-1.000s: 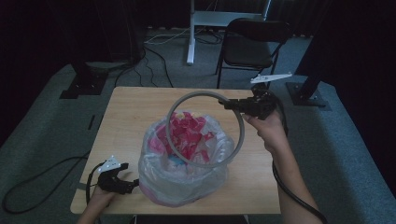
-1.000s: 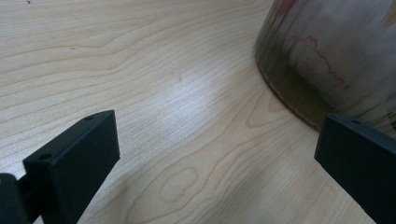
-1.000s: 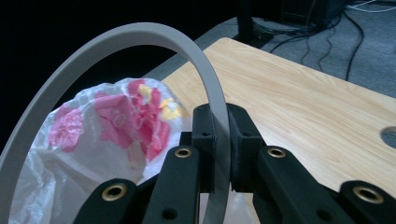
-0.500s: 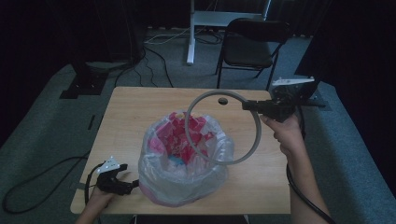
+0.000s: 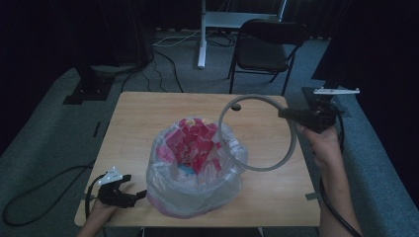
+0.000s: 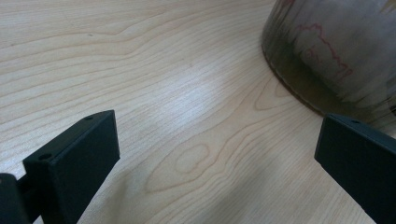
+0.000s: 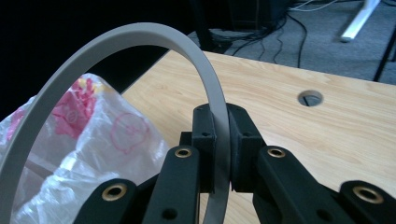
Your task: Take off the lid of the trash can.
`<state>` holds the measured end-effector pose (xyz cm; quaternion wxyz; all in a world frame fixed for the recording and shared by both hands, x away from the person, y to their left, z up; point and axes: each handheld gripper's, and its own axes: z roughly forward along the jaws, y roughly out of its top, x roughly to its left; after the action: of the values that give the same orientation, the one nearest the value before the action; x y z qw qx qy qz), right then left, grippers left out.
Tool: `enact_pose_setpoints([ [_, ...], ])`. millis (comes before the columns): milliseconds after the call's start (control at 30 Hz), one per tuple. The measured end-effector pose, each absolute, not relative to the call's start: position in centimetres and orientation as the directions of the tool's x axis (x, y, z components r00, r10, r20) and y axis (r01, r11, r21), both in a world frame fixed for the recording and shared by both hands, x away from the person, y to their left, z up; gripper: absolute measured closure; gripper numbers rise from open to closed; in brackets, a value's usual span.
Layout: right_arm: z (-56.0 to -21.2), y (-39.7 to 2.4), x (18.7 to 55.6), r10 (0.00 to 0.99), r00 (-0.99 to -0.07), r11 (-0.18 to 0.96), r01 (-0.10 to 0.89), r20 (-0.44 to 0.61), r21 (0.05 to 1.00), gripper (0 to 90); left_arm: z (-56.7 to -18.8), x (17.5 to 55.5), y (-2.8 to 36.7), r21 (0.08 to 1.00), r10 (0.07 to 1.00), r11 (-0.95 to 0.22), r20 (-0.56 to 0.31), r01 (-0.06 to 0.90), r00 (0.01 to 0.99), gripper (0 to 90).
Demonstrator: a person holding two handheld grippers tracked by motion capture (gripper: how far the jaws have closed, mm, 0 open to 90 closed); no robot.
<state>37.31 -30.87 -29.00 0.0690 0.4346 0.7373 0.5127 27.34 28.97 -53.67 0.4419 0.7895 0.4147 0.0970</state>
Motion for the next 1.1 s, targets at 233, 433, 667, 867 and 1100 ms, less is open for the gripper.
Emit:
enact_pose_setpoints([
  [233, -29.7, -33.5, 36.8, 0.742, -0.568, 0.062, 0.586, 0.356, 0.808, 83.2, -53.8, 27.4, 28.9, 0.778, 0.74, -0.266, -0.214, 0.569, 0.638, 0.0],
  [433, -30.9, -35.5, 36.7, 0.76, -0.534, 0.036, 0.605, 0.371, 0.796, 83.1, -53.8, 27.3, 29.0, 0.78, 0.743, -0.255, -0.219, 0.571, 0.632, 0.0],
  [667, -33.3, -37.2, 36.7, 0.788, -0.478, 0.013, 0.643, 0.388, 0.766, 83.2, -53.9, 27.3, 29.1, 0.779, 0.744, -0.257, -0.219, 0.573, 0.631, 0.0],
  [867, -36.3, -38.4, 36.9, 0.796, -0.436, -0.007, 0.687, 0.42, 0.726, 83.1, -53.9, 27.3, 29.1, 0.779, 0.744, -0.253, -0.222, 0.573, 0.63, 0.0],
  [1100, -39.6, -38.9, 37.0, 0.809, -0.393, -0.015, 0.73, 0.437, 0.684, 83.1, -53.9, 27.4, 29.1, 0.777, 0.744, -0.253, -0.224, 0.576, 0.629, 0.0],
])
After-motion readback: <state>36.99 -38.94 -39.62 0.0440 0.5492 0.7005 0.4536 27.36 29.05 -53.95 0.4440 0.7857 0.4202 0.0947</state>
